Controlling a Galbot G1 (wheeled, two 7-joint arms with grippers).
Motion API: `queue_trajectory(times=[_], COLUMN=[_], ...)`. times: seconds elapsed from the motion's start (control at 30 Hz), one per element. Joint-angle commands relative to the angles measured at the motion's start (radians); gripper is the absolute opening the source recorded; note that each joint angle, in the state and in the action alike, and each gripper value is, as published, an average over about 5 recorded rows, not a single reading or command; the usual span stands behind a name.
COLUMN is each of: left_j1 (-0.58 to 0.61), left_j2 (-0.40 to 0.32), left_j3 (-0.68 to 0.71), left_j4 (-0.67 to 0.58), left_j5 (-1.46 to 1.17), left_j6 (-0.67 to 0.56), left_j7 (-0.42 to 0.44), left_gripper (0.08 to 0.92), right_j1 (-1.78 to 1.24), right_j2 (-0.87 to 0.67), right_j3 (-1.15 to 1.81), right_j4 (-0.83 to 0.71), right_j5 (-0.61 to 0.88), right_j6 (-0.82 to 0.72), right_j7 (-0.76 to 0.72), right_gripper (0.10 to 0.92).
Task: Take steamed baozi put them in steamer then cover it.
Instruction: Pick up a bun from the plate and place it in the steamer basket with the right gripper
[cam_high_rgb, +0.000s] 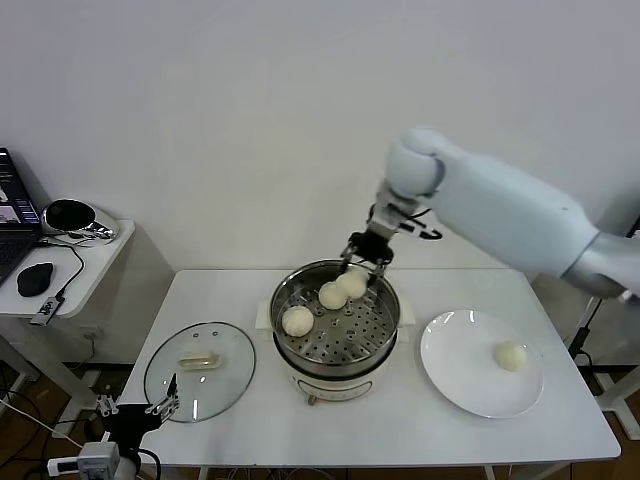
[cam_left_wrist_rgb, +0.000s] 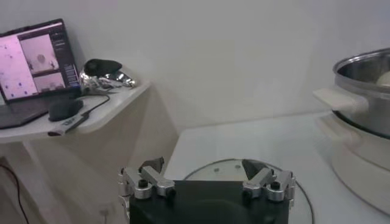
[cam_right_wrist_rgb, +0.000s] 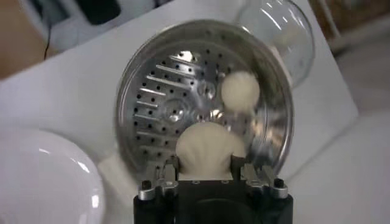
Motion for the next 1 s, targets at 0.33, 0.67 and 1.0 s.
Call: queue_trajectory(times=[0.33, 0.67, 1.0], left_j1=[0.005, 0.001, -0.003], left_j2=[0.0, -0.004, 0.0], left_j3=[-0.002, -0.001, 0.0], left_j4=[-0.014, -0.012, 0.0], left_j5=[-0.001, -0.001, -0.004], left_j6=[0.0, 0.0, 0.001], left_j7=[0.0, 0.001, 0.001], left_gripper=[0.823, 0.823, 0.823], right_j1=[-0.048, -0.089, -0.125], right_j2=[0.077, 0.074, 0.065], right_j3=[-0.086, -0.104, -0.115], right_j4=[0.12, 0.113, 0.117], right_j5=[-0.197, -0.231, -0.217], right_j6=[0.234, 0.251, 0.241], right_j7=[0.065, 0.059, 0.059], right_gripper=[0.526, 0.526, 0.526])
